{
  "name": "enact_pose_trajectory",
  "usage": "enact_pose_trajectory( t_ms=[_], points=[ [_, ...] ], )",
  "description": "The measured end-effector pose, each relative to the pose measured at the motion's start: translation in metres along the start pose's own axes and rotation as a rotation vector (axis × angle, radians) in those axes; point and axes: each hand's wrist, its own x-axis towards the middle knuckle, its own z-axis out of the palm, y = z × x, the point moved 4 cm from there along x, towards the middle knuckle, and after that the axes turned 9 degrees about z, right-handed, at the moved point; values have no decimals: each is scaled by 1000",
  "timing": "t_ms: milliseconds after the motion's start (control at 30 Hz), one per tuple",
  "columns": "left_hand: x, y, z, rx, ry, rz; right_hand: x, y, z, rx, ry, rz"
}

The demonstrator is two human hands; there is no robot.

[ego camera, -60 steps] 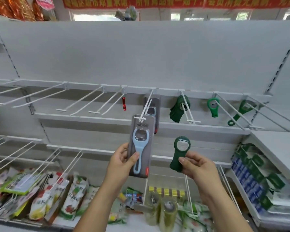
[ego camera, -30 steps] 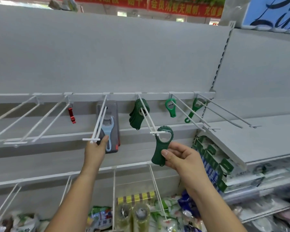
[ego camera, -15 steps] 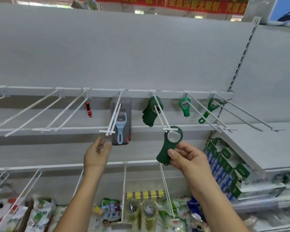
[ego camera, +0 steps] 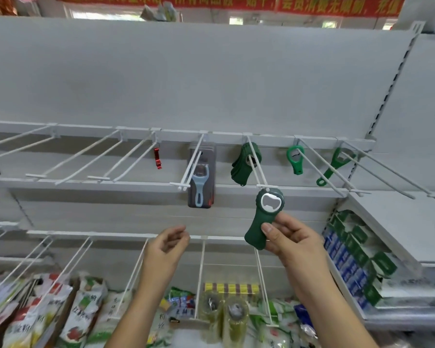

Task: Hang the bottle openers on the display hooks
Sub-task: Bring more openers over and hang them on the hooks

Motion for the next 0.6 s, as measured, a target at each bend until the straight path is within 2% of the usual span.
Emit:
enact_pose_trajectory(
  t_ms=[367, 600],
  points=[
    [-30, 13, 11, -37, -79, -8, 21, -1, 7, 11, 102, 69],
    [-34, -2, -2, -39, -56, -60, 64, 12, 14, 51, 168, 124]
  ],
)
